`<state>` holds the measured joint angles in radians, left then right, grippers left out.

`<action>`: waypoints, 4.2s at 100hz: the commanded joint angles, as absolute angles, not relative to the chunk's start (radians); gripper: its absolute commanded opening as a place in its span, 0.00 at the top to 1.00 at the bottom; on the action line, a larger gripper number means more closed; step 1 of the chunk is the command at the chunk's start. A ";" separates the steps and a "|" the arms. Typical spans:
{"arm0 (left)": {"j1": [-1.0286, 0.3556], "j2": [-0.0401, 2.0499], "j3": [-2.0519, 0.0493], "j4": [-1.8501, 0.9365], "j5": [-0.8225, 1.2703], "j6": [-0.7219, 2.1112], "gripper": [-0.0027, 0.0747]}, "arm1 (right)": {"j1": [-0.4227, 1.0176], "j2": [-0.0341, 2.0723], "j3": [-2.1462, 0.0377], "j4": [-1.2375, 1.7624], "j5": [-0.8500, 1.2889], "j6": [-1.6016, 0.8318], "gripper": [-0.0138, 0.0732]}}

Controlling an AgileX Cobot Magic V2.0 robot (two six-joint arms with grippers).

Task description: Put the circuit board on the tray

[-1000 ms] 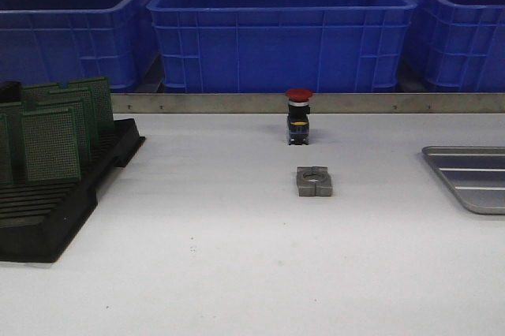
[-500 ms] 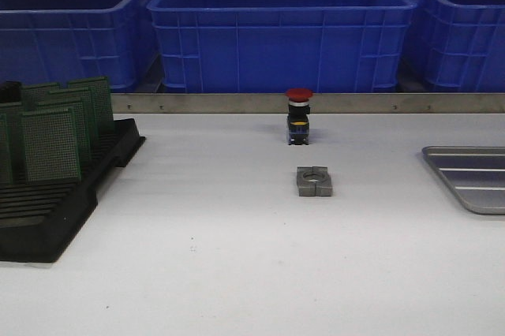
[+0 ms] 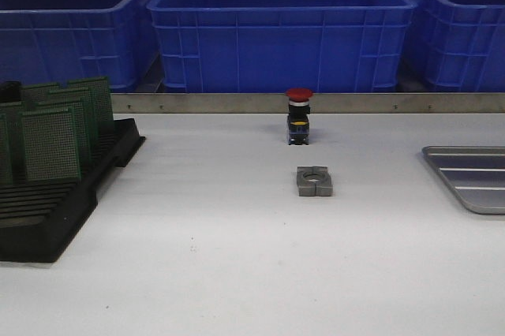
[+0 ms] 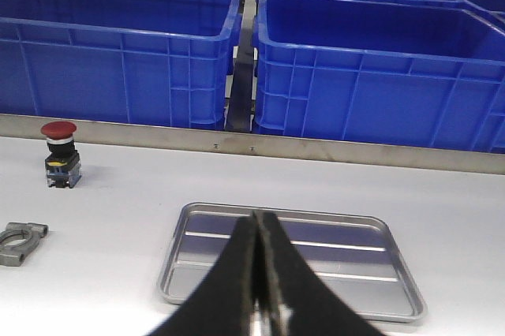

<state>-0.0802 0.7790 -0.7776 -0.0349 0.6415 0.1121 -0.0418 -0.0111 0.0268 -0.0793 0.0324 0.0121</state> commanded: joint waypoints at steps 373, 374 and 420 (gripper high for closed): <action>-0.524 1.773 -1.581 -0.793 1.279 1.422 0.99 | -0.040 0.148 -0.282 -0.069 0.406 0.010 0.91; -0.524 1.773 -1.581 -0.793 1.279 1.422 0.99 | -0.040 0.155 -0.288 -0.068 0.415 0.010 0.91; -0.524 1.773 -1.581 -0.793 1.279 1.422 0.99 | -0.040 0.658 -0.532 0.335 0.594 -0.135 0.85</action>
<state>-0.5161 1.8250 -1.5492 -0.7293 1.2163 1.4312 -0.0418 0.5723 -0.4731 0.1784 0.6397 -0.0209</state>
